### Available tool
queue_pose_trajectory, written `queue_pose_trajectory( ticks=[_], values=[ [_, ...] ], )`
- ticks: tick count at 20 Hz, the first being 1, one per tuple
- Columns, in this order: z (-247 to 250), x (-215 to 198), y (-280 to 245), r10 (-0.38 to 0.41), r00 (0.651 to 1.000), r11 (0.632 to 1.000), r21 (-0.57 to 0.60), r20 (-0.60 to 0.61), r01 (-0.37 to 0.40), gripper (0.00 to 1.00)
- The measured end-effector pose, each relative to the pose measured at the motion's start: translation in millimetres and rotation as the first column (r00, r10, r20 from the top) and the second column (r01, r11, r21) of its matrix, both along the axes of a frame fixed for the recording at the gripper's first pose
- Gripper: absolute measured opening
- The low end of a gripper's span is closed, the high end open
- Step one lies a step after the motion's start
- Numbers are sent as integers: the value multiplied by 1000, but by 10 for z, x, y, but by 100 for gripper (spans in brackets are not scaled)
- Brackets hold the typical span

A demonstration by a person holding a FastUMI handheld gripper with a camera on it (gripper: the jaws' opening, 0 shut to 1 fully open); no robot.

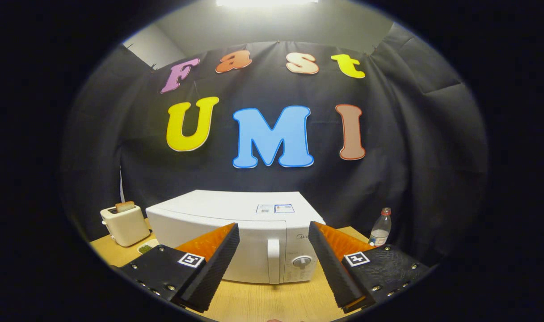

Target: Open the microwave, put the food inside, and close the microwave door.

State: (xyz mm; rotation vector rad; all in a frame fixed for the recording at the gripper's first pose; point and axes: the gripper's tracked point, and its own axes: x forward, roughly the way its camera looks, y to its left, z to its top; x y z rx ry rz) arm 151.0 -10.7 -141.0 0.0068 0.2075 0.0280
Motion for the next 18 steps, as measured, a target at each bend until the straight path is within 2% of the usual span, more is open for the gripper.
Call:
queue_pose_trajectory(
  ticks=[8, 9, 12, 13, 15, 17, 18],
  values=[
    [-800, 368, -4, 15, 990, 1000, -18, -141, -18, 98],
    [-873, 396, -3, 15, 988, 1000, -18, -157, -18, 89],
    [-1098, 449, 28, 18, 979, 1000, -7, -202, -20, 85],
    [-1152, 473, 39, 24, 977, 1000, 2, -211, -24, 70],
    [-1183, 502, -1, 0, 978, 1000, -8, -211, -2, 69],
    [-1175, 568, 37, 9, 978, 1000, 9, -207, -7, 41],
    [-1190, 540, 44, 12, 975, 1000, 14, -223, -9, 41]
  ],
)
